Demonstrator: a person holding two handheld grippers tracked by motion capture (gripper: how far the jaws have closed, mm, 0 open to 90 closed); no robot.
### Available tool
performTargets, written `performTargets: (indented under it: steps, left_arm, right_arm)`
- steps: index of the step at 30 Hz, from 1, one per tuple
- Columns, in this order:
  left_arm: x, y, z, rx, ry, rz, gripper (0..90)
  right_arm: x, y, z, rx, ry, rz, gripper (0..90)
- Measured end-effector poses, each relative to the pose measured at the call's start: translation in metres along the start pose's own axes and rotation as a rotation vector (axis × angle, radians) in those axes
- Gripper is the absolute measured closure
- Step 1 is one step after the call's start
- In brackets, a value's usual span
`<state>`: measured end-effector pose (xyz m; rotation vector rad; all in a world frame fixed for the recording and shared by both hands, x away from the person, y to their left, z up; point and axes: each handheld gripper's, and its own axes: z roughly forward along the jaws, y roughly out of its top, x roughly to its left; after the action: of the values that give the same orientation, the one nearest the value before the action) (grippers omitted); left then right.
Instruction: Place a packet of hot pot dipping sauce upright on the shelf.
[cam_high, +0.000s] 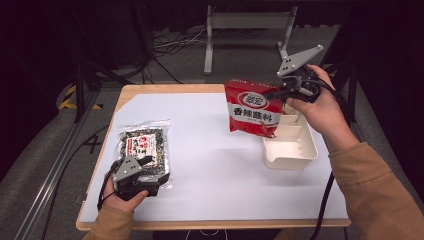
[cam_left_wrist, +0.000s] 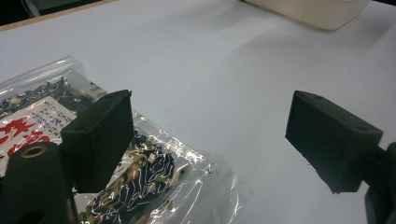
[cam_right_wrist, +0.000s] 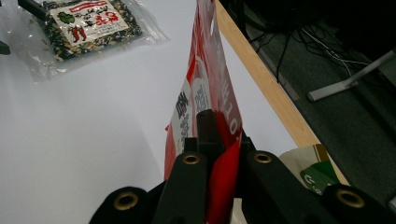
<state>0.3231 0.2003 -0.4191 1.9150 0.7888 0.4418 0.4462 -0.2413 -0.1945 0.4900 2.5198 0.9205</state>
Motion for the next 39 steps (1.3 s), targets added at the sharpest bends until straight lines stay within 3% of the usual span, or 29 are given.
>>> performTargets:
  steps: [16, 26, 39]
  left_arm:
    - [0.000, -0.001, 0.000, -0.001, 0.001, -0.001, 15.6]
    - [0.001, -0.001, -0.001, 0.001, 0.004, -0.004, 15.6]
    - [0.000, -0.003, -0.003, 0.004, 0.013, -0.003, 15.6]
  right_arm:
    - [-0.026, -0.020, -0.020, -0.064, -0.049, 0.043, 88.4]
    - [-0.044, -0.036, -0.031, -0.122, -0.053, 0.088, 88.4]
    - [-0.063, -0.054, -0.039, -0.150, -0.068, 0.082, 88.4]
